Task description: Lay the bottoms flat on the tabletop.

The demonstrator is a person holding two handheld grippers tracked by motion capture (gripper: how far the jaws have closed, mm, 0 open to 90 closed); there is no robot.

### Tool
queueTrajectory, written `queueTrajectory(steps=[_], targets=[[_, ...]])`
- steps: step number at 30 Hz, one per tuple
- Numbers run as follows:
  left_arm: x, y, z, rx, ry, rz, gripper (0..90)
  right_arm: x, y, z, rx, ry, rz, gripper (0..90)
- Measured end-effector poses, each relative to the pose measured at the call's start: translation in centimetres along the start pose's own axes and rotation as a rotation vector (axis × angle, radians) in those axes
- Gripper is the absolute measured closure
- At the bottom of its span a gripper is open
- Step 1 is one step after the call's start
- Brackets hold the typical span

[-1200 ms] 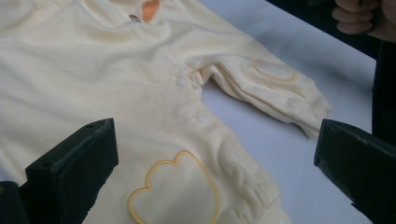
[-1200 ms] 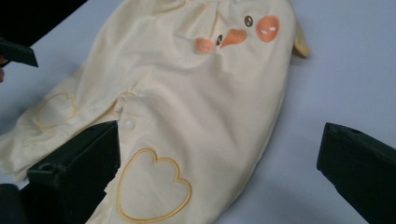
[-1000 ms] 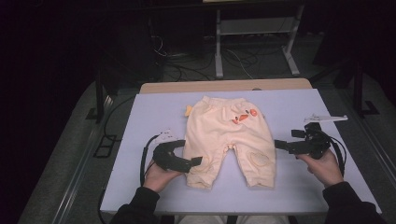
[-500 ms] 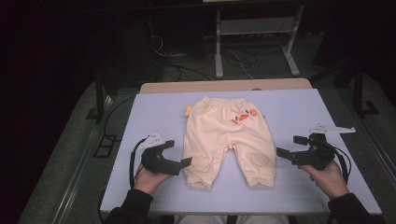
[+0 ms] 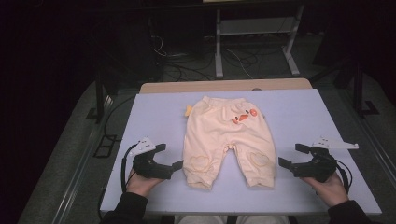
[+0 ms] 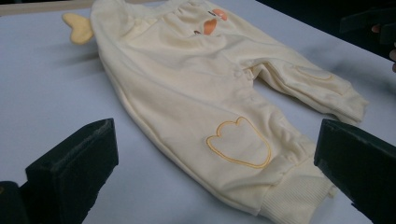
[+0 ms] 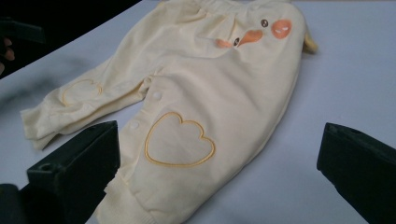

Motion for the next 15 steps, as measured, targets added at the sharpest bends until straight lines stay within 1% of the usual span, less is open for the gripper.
queueTrajectory(steps=[3,5,8,13,14,15], targets=[[-0.1,0.3,0.0,0.006,0.003,-0.005,0.0,0.0,0.4,0.0,0.001,-0.001,0.003,0.0],[-0.1,0.6,0.0,0.017,0.0,0.007,0.0,0.0,0.6,-0.1,-0.002,0.004,0.006,0.0],[0.0,1.0,0.0,0.031,-0.006,0.032,0.0,0.1,1.1,-0.2,-0.027,0.013,0.021,0.0],[0.0,1.1,-0.1,0.038,-0.002,0.035,0.0,0.2,1.7,-0.1,-0.04,0.009,0.048,0.0],[0.2,1.1,-0.1,0.037,0.005,0.04,0.0,0.3,1.9,0.0,-0.058,0.01,0.055,0.0],[0.2,1.1,-0.1,0.037,0.005,0.04,0.0,0.3,1.9,0.0,-0.064,0.015,0.06,0.0]])
Point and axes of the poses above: each handheld gripper's, and its own axes: x roughly forward along the jaws, y roughly out of its underside, z roughly to its left, the point moved 8 cm from there along x, roughly forward along the jaws, and after that the axes turned 14 degrees about y, right-handed, at the moved point
